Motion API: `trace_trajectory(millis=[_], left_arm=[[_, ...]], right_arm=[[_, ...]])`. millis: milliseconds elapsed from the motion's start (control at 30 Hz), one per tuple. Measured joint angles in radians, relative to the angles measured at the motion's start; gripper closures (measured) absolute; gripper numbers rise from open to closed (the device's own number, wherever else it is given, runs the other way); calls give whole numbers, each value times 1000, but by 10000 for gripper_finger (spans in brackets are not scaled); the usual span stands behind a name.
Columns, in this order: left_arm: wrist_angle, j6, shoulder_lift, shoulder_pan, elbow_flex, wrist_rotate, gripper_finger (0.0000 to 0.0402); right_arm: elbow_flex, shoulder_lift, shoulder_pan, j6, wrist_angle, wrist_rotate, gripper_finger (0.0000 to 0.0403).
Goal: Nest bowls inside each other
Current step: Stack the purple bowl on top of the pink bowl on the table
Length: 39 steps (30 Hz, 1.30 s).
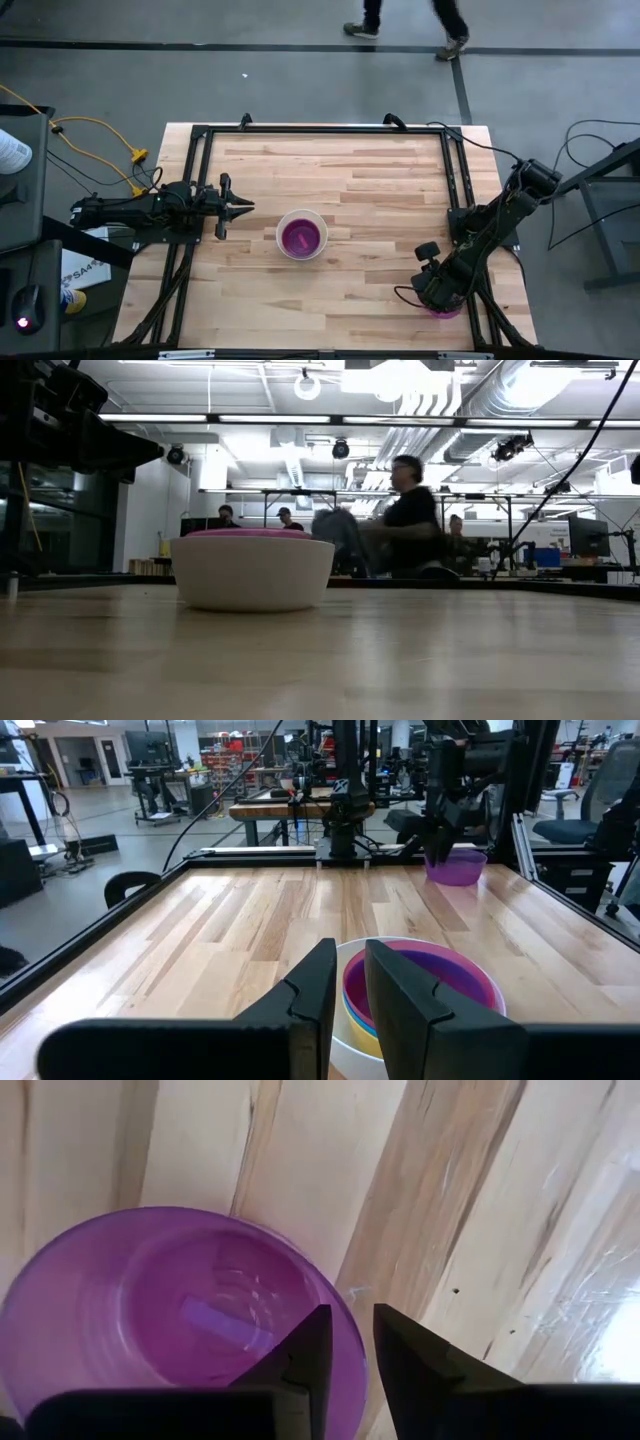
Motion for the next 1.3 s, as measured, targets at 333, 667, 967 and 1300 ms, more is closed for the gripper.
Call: trace_trajectory(millis=[333, 667, 967, 1300], left_arm=[[0, 0, 0, 0, 0, 0, 343], [0, 0, 0, 0, 0, 0, 343], [0, 0, 0, 0, 0, 0, 343], [0, 0, 0, 0, 0, 0, 343]], right_arm=[[0, 15, -3, 0, 9, -3, 333], [0, 15, -3, 0, 9, -3, 333], [0, -3, -3, 0, 3, -3, 333], [0, -15, -12, 0, -16, -2, 333]])
